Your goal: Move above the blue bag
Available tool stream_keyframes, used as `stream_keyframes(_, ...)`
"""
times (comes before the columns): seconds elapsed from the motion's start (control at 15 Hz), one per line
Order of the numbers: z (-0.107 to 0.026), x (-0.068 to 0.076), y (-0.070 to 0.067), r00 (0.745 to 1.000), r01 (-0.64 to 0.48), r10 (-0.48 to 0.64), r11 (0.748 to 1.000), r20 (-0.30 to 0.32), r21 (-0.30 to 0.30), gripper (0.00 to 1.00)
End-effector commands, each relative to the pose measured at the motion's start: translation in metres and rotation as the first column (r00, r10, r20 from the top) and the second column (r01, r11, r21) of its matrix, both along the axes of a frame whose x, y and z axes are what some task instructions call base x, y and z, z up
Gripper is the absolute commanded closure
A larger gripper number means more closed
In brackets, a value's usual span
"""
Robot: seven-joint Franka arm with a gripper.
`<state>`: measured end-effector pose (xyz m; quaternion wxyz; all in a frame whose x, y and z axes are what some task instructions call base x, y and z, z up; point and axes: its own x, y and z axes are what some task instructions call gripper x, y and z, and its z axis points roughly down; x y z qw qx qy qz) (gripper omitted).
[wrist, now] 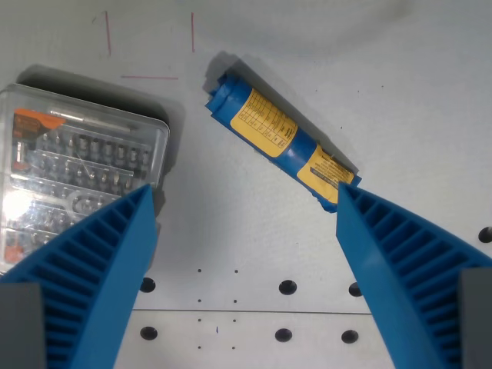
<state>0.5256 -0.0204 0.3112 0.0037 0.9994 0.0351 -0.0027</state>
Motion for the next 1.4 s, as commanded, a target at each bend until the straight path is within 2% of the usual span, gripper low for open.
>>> stream_keyframes(0.07, 0.001, 0.0, 0.0, 1.0, 0.0, 0.0, 1.0, 0.003, 0.0, 0.0)
stream_keyframes(0.47, 0.001, 0.0, 0.0, 1.0, -0.021, 0.021, 1.0, 0.003, 0.0, 0.0)
stream_keyframes(0.87, -0.006, -0.001, -0.001, 0.994, -0.107, 0.107, 0.994, 0.01, -0.007, 0.0)
stream_keyframes(1.13, -0.014, -0.003, -0.004, 0.982, -0.188, 0.189, 0.982, 0.025, -0.015, 0.0)
stream_keyframes(1.4, -0.026, -0.005, -0.007, 0.956, -0.289, 0.29, 0.957, 0.038, -0.03, 0.0)
